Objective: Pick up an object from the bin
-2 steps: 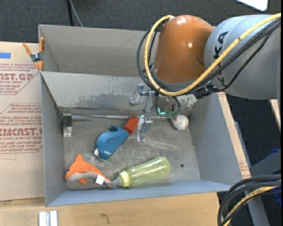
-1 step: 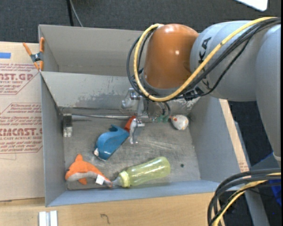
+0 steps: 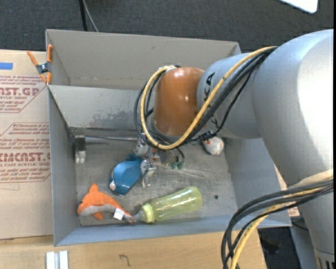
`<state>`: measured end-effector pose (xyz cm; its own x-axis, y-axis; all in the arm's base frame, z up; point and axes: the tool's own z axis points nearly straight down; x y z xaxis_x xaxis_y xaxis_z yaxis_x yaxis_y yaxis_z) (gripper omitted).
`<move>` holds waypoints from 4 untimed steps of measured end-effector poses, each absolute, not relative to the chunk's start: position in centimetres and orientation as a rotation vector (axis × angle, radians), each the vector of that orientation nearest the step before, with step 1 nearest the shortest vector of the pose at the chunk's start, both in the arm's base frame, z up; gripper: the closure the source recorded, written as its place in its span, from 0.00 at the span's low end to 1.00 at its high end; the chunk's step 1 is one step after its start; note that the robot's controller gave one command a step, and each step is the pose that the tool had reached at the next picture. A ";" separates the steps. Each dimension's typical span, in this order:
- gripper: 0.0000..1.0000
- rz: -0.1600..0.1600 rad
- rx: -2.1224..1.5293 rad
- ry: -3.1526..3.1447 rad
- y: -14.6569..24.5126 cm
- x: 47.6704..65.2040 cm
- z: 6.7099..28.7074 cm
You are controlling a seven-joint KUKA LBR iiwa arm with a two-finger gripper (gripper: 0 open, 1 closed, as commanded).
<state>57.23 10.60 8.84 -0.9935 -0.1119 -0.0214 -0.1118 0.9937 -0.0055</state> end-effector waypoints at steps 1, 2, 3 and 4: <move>1.00 -0.007 -0.175 3.115 10.6 57.2 8.8; 1.00 -0.003 -0.174 3.114 10.6 57.1 9.1; 1.00 -0.003 -0.174 3.114 10.6 57.1 9.1; 1.00 -0.002 -0.171 3.119 10.6 56.9 9.5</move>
Offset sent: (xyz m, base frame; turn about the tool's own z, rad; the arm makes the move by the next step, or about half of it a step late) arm -0.0006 -0.0053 0.1289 -0.0164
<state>56.87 10.58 9.50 -0.9939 -0.1092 -0.0177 -0.1091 0.9940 -0.0024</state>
